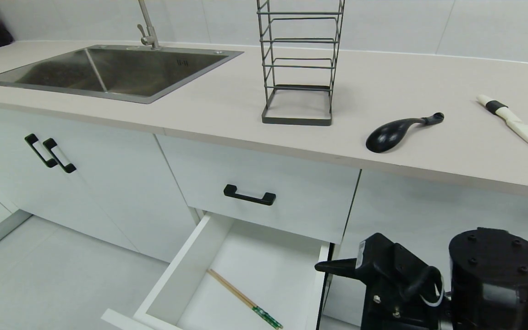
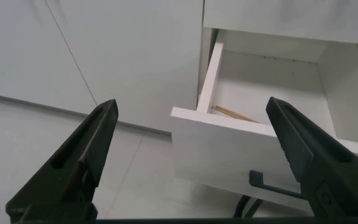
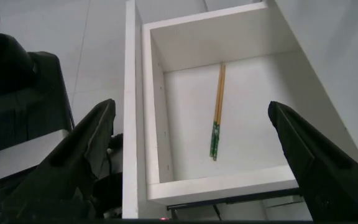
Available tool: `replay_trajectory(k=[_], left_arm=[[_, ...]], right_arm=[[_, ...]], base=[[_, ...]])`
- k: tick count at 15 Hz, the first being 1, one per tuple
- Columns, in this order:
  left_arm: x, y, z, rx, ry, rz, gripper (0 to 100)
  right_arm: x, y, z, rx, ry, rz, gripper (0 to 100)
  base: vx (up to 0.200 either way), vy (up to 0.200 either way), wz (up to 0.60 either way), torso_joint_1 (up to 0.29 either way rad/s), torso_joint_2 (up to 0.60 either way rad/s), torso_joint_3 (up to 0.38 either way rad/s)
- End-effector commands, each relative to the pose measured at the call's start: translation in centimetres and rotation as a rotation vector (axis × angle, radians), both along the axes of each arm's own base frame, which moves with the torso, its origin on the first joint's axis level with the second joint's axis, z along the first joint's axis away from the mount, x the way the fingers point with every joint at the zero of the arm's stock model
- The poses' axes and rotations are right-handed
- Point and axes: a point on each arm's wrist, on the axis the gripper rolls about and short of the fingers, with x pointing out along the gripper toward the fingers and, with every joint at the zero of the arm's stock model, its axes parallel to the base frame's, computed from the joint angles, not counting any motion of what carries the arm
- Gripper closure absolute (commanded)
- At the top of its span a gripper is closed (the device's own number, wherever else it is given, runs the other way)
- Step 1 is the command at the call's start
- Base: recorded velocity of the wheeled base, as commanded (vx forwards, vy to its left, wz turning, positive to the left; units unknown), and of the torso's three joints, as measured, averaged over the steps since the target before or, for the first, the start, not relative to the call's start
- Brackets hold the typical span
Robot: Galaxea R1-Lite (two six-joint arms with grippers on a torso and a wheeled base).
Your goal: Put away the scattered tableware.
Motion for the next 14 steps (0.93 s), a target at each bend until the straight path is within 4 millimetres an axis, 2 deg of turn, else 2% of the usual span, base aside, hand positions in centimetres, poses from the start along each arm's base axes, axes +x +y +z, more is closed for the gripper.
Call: replay_trajectory(k=[1,3,6,7,8,14], left_arm=[[0.0,0.0,0.0,0.0,0.0,0.0,0],[0.0,0.0,0.0,0.0,0.0,0.0,0],[0.0,0.0,0.0,0.0,0.0,0.0,0],[0.0,0.0,0.0,0.0,0.0,0.0,0],[0.0,0.0,0.0,0.0,0.0,0.0,0],[0.0,0.0,0.0,0.0,0.0,0.0,0]], right_arm=[[-0.7,-1.4,-0.3,-0.009,0.011,-0.008,0],[-0.5,-1.5,-1.0,-0.023,0.06,-0.028,0],[1.0,0.7,-1.8,-0.042,0.067,-0.028,0],[1.0,0.7,-1.8,-0.042,0.067,-0.028,0],[1.3,1.9,-2.6,-0.066,0.055,-0.005,0],[1.6,2.3,-3.7,-0.051,0.04,0.0,0]], base=[[0.0,0.0,0.0,0.0,0.0,0.0],[0.0,0.0,0.0,0.0,0.0,0.0],[0.0,0.0,0.0,0.0,0.0,0.0],[0.0,0.0,0.0,0.0,0.0,0.0],[0.0,0.0,0.0,0.0,0.0,0.0],[0.0,0.0,0.0,0.0,0.0,0.0]])
